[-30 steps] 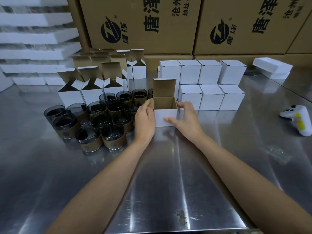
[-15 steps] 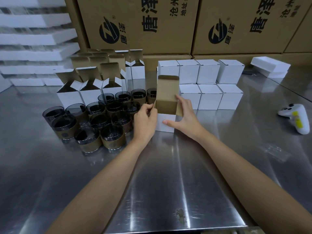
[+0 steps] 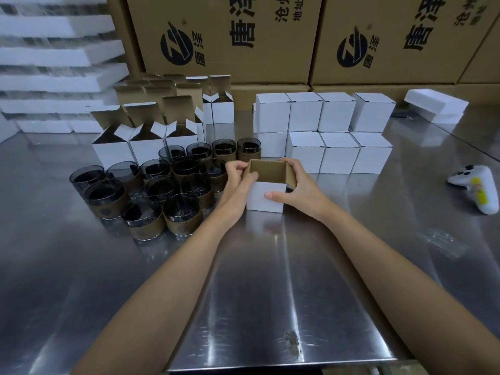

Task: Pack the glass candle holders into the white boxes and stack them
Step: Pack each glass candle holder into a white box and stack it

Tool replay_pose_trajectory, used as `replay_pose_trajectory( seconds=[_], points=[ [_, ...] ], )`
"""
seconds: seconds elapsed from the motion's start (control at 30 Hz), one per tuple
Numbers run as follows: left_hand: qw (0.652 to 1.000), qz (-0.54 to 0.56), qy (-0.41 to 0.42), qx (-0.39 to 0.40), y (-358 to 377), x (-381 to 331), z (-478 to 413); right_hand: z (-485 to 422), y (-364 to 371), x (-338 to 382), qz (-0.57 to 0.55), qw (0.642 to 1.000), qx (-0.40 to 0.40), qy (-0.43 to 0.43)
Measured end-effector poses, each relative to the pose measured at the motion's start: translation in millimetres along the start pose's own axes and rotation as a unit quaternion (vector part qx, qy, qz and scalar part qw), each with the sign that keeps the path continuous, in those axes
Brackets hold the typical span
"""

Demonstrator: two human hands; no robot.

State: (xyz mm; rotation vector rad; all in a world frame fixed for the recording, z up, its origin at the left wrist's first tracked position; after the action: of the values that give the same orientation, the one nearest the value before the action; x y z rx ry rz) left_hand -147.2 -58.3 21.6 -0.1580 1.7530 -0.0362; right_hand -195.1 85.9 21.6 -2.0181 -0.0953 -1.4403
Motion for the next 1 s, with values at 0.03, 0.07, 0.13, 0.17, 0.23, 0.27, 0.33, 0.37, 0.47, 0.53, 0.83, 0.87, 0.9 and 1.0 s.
replay_pose_trajectory(
  seconds=[0.03, 0.07, 0.13, 0.17, 0.23, 0.27, 0.33, 0.37, 0.47, 0.53, 0.83, 0.87, 0.9, 1.0],
  points=[
    [1.0, -0.012, -0.007, 0.018, 2, 1, -1, -1, 0, -1, -0.008, 1.0, 0.011, 0.002],
    [0.999, -0.032, -0.014, 0.035, 5, 1, -1, -1, 0, -3, -0.011, 0.999, 0.031, 0.009],
    [0.996, -0.071, -0.018, 0.054, 8, 1, -2, -1, 1, -6, -0.018, 0.995, 0.086, 0.037],
    [0.995, -0.081, -0.013, 0.05, 8, 0, -3, -1, -1, -6, -0.057, 0.991, 0.105, 0.051],
    [0.995, -0.09, -0.003, 0.033, 6, -1, -4, -7, -14, -1, -0.19, 0.975, 0.096, 0.056],
    [0.995, -0.094, -0.002, 0.027, 5, 0, -4, -13, -24, 6, -0.231, 0.969, 0.075, 0.039],
    [0.995, -0.099, -0.006, 0.029, 5, 1, -6, -26, -41, 22, -0.215, 0.976, 0.037, 0.014],
    [0.994, -0.099, -0.006, 0.033, 5, 1, -7, -33, -45, 25, -0.162, 0.986, 0.026, 0.021],
    [0.995, -0.086, -0.004, 0.04, 7, 2, -10, -56, -35, 28, 0.022, 0.998, 0.04, 0.048],
    [0.996, -0.074, -0.008, 0.044, 7, 4, -11, -72, -23, 30, 0.089, 0.993, 0.063, 0.04],
    [0.993, -0.105, -0.011, 0.043, 4, 11, -14, -108, 4, 31, 0.24, 0.953, 0.183, 0.04],
    [0.993, -0.106, -0.009, 0.044, 4, 11, -14, -110, 2, 32, 0.232, 0.956, 0.171, 0.044],
    [0.993, -0.107, -0.008, 0.045, 4, 11, -14, -111, 0, 32, 0.216, 0.961, 0.163, 0.049],
    [0.993, -0.111, -0.005, 0.046, 3, 10, -14, -112, -3, 35, 0.211, 0.964, 0.158, 0.044]
  ],
)
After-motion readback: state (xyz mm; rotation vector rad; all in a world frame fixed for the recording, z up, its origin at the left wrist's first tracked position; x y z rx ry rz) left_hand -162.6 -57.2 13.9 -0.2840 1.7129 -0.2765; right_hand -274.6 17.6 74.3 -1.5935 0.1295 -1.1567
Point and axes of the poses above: each hand's wrist, its own z-axis away from the middle knuckle, its own y-axis out of the palm, x = y × z, the point moved 9 cm from there along -z, towards the middle knuckle, and after that the axes turned 7 degrees about x, right-handed, at the moved point
